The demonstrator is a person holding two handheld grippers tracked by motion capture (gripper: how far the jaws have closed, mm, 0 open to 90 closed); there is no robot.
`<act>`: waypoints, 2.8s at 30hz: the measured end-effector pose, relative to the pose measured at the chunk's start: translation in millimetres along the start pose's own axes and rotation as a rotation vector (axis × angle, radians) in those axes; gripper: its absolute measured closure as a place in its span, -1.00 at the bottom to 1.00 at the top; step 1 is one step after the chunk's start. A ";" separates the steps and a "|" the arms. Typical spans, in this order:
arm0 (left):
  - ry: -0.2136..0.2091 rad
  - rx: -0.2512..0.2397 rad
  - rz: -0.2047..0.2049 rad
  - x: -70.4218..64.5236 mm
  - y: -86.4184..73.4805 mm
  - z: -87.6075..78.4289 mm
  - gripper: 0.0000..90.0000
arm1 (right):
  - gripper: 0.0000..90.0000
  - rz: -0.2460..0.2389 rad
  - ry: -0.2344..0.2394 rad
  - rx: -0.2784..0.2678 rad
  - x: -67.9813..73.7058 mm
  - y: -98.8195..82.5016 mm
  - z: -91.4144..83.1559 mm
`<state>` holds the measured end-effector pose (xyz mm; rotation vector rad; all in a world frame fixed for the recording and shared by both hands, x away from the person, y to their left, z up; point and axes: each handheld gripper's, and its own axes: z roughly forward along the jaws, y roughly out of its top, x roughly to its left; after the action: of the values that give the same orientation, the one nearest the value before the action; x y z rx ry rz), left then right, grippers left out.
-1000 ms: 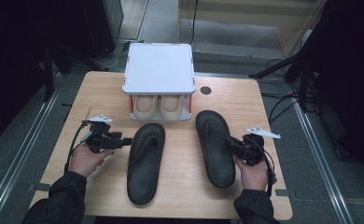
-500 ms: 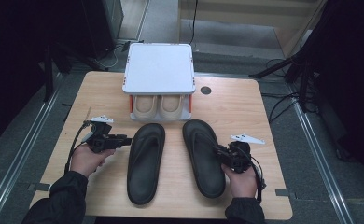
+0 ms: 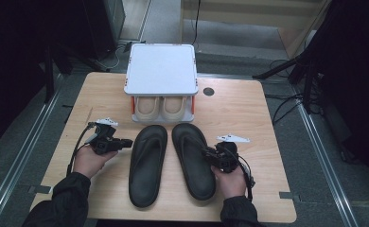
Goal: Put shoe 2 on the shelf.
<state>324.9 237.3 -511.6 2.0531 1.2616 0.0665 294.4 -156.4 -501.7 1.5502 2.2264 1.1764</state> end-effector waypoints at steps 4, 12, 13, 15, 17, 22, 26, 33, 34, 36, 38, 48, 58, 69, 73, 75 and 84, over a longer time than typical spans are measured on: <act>-0.006 0.023 -0.003 0.4 -0.4 6.0 0.86 | 0.63 -0.018 0.008 0.013 6.5 -1.0 6.5; 0.002 0.045 0.000 1.1 -1.3 8.3 0.85 | 0.61 -0.029 0.021 0.022 12.7 -2.6 12.4; 0.000 0.046 -0.005 0.5 -1.6 8.5 0.85 | 0.61 -0.029 0.025 0.027 12.0 -2.8 12.7; -0.018 0.057 -0.013 1.0 -1.8 8.6 0.84 | 0.61 -0.025 0.032 0.037 11.1 -3.2 13.6; -0.027 0.055 -0.018 -0.5 -3.2 9.3 0.82 | 0.60 -0.024 0.035 0.042 11.1 -3.6 14.7; -0.038 0.067 0.004 -6.4 -4.4 10.2 0.82 | 0.59 -0.028 0.040 0.045 10.7 -3.9 15.6; -0.048 0.072 0.018 -10.3 -5.7 11.2 0.82 | 0.59 -0.025 0.041 0.044 10.7 -4.2 15.7; -0.058 0.081 0.040 -17.8 -6.4 13.3 0.82 | 0.57 -0.031 0.039 0.034 9.3 -4.0 16.5; -0.057 0.081 0.037 -17.5 -6.4 13.3 0.81 | 0.57 -0.028 0.040 0.034 8.7 -4.0 16.4; -0.060 0.086 0.030 -15.6 -5.9 12.1 0.68 | 0.54 -0.034 0.041 0.031 8.1 -4.0 16.3; -0.053 0.078 0.036 -14.8 -5.5 9.5 0.54 | 0.53 -0.043 0.042 0.019 8.0 -3.8 15.2; -0.027 0.011 0.033 -11.4 -3.4 -2.7 0.23 | 0.34 -0.071 0.031 -0.087 18.0 0.9 -1.7; -0.022 -0.024 0.025 -7.7 -3.0 -5.5 0.13 | 0.25 -0.107 0.054 -0.126 44.2 -1.1 1.5; -0.012 -0.051 0.007 -3.9 -4.2 -9.9 0.06 | 0.20 -0.124 0.068 -0.134 71.8 -5.1 14.8; -0.011 -0.060 -0.002 -2.4 -4.7 -11.8 0.07 | 0.19 -0.128 0.070 -0.124 78.7 -7.1 21.3; -0.010 -0.066 -0.002 -1.9 -5.1 -12.6 0.07 | 0.18 -0.138 0.060 -0.129 82.1 -8.6 23.0; 0.000 -0.067 -0.010 1.0 -11.3 -17.5 0.06 | 0.11 -0.145 0.055 -0.100 89.0 -13.0 34.7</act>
<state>310.0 250.7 -505.7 1.9891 1.2534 0.1027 265.3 -64.8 -509.3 1.3104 2.2342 1.2797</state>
